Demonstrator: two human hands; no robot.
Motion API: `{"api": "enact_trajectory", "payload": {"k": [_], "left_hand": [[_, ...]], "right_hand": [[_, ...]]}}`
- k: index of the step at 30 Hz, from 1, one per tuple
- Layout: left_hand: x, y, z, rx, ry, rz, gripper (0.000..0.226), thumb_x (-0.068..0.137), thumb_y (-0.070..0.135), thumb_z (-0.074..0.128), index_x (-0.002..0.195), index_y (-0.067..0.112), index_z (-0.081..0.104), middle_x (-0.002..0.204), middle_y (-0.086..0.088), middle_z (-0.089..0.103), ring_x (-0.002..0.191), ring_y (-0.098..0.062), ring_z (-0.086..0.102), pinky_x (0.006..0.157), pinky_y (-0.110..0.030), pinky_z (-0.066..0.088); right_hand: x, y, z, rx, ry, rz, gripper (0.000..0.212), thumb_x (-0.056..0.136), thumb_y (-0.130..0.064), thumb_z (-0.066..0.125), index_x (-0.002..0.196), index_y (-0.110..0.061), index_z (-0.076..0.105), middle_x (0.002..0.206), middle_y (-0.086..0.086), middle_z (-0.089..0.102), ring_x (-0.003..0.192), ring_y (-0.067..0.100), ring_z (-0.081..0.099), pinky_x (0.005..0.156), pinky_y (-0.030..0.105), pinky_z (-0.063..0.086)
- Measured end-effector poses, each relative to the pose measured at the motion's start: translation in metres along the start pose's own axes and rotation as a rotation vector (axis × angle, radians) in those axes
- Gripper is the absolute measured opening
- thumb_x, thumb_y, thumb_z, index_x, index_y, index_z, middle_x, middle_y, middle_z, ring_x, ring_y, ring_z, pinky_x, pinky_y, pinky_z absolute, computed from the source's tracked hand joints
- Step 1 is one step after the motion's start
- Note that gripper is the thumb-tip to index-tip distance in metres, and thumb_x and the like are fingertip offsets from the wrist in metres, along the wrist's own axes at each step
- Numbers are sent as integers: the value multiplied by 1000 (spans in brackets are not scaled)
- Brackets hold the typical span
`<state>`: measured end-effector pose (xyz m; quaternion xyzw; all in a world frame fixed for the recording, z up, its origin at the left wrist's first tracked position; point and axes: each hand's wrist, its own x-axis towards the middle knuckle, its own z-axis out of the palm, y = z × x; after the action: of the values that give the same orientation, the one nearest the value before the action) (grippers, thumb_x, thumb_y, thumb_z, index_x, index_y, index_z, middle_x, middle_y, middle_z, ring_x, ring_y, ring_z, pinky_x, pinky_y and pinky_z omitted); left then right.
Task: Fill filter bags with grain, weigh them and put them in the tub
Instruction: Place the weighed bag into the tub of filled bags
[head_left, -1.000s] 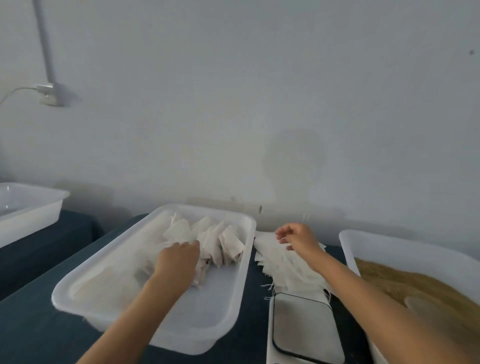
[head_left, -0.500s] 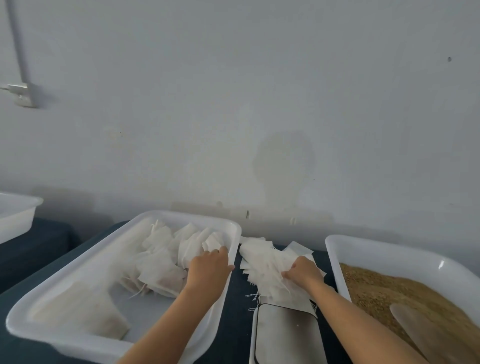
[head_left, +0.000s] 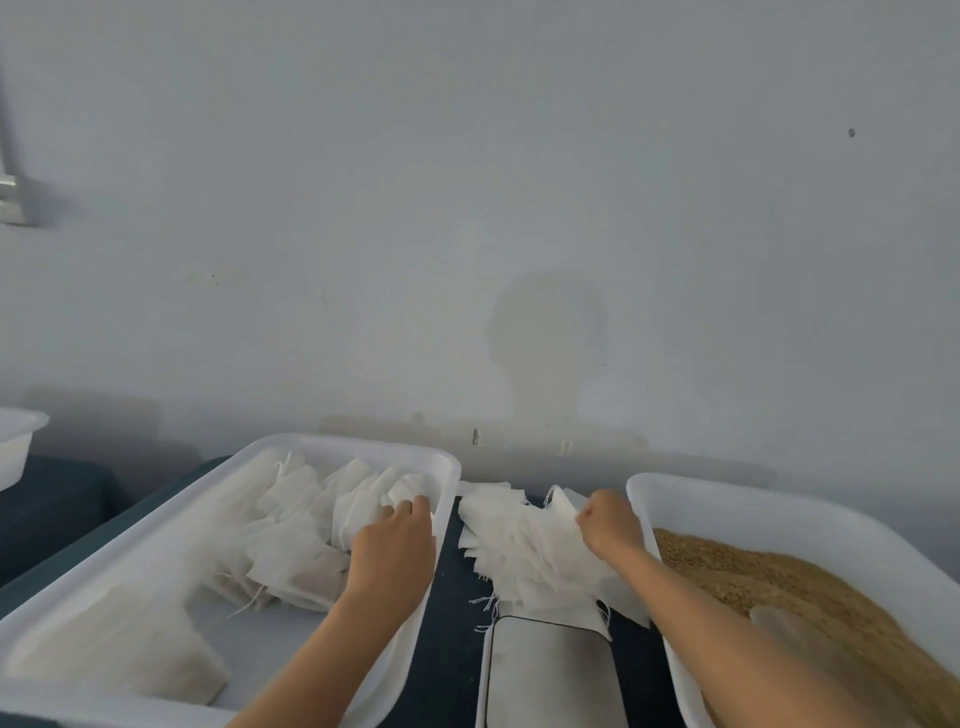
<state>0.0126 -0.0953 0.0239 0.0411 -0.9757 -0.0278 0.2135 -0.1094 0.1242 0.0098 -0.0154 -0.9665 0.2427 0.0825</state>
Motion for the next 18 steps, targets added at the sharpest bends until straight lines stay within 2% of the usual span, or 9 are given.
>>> {"api": "enact_trajectory", "payload": {"k": [1, 3, 5, 6, 9, 13, 15, 18], "left_hand": [[0, 4, -3, 4, 24, 8, 19, 100, 28, 35, 115, 18, 41, 115, 6, 52, 105, -11, 49, 80, -21, 42], [1, 17, -9, -17, 77, 28, 20, 99, 26, 34, 117, 19, 40, 117, 6, 48, 108, -12, 44, 86, -21, 40], [1, 37, -16, -141, 124, 49, 18, 98, 25, 35, 113, 20, 42, 114, 7, 48, 107, -12, 43, 80, -20, 38], [0, 50, -19, -228, 137, 70, 17, 97, 25, 37, 112, 21, 44, 112, 8, 49, 106, -12, 43, 77, -19, 35], [-5, 90, -20, -483, 140, 152, 13, 96, 26, 44, 107, 22, 48, 108, 11, 51, 103, -8, 43, 77, -14, 32], [-14, 143, -9, -691, 34, 200, 11, 95, 26, 47, 105, 22, 50, 106, 11, 53, 97, -5, 44, 78, -13, 32], [-17, 167, -2, -756, -42, 208, 8, 95, 26, 47, 102, 23, 50, 103, 10, 52, 97, -6, 45, 80, -15, 36], [-19, 199, 7, -825, -139, 210, 6, 95, 24, 47, 99, 23, 51, 100, 10, 52, 97, -8, 48, 83, -18, 41]], "right_hand": [[-1, 1, -12, 31, 37, -17, 41, 93, -10, 46, 54, -10, 34, 63, 9, 51, 62, 24, 52, 61, 31, 42], [-5, 6, -37, 151, 117, -41, 36, 93, -10, 50, 58, 1, 48, 77, 23, 66, 73, 34, 64, 69, 37, 51], [-9, 13, -64, 347, 170, -42, 26, 92, -9, 55, 69, 3, 53, 87, 26, 66, 77, 35, 66, 75, 46, 55], [-13, 17, -78, 439, 184, -34, 21, 92, -8, 56, 73, 1, 53, 89, 24, 65, 76, 32, 67, 73, 46, 56], [-27, 37, -118, 624, 179, -28, 11, 92, -6, 55, 85, 3, 55, 88, 16, 64, 68, 18, 66, 59, 29, 57], [-55, 76, -147, 709, 155, -57, 20, 93, -3, 51, 73, -2, 50, 80, 12, 62, 69, 20, 64, 60, 29, 56], [-67, 98, -149, 684, 141, -90, 25, 93, -2, 51, 68, -4, 49, 73, 9, 60, 69, 20, 64, 55, 23, 55], [-80, 129, -146, 644, 84, -146, 28, 92, -3, 53, 64, -7, 47, 59, -2, 49, 56, 4, 55, 50, 11, 45]]}}
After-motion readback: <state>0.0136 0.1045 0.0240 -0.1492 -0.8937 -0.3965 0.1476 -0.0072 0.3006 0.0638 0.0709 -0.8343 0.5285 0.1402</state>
